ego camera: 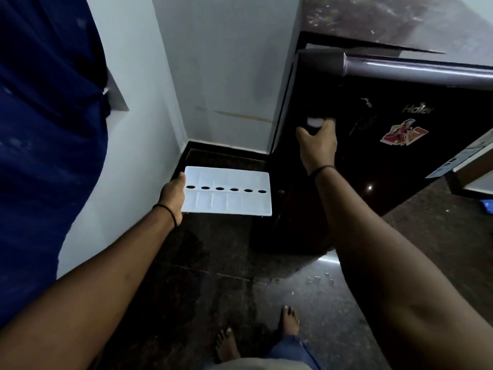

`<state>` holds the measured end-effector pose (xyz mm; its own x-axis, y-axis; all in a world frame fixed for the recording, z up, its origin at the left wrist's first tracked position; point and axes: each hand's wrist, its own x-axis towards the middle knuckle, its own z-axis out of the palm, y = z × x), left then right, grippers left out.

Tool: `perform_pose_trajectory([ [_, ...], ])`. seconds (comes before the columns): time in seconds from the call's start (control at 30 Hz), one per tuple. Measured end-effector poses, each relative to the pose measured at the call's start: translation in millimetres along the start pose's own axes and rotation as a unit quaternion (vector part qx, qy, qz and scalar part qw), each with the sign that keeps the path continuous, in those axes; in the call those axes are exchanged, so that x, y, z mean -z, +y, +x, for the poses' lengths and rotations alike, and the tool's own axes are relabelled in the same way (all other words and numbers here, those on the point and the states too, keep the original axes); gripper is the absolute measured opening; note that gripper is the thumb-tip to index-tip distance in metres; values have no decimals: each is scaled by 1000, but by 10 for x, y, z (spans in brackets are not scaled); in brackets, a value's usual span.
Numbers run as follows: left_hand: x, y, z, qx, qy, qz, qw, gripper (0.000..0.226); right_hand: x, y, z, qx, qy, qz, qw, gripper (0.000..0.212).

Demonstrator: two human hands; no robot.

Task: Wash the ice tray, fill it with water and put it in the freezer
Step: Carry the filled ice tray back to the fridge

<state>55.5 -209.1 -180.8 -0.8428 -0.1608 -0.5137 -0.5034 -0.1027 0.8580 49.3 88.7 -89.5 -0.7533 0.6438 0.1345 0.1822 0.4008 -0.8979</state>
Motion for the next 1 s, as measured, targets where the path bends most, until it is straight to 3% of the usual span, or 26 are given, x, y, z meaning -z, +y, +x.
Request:
perform_pose_trajectory([
  [0.3, -10, -49, -120, 0, -13, 16, 1000, 43, 462, 288, -558, 63, 22, 51, 996, 28],
  [0.53, -38, -67, -226, 7, -11, 19, 1000, 39, 650, 519, -996, 67, 147, 115, 980, 27],
  [1.0, -333, -204, -583, -10, -21, 14, 1000, 48, 1457, 1047, -1489, 85, 191, 43, 977, 31],
])
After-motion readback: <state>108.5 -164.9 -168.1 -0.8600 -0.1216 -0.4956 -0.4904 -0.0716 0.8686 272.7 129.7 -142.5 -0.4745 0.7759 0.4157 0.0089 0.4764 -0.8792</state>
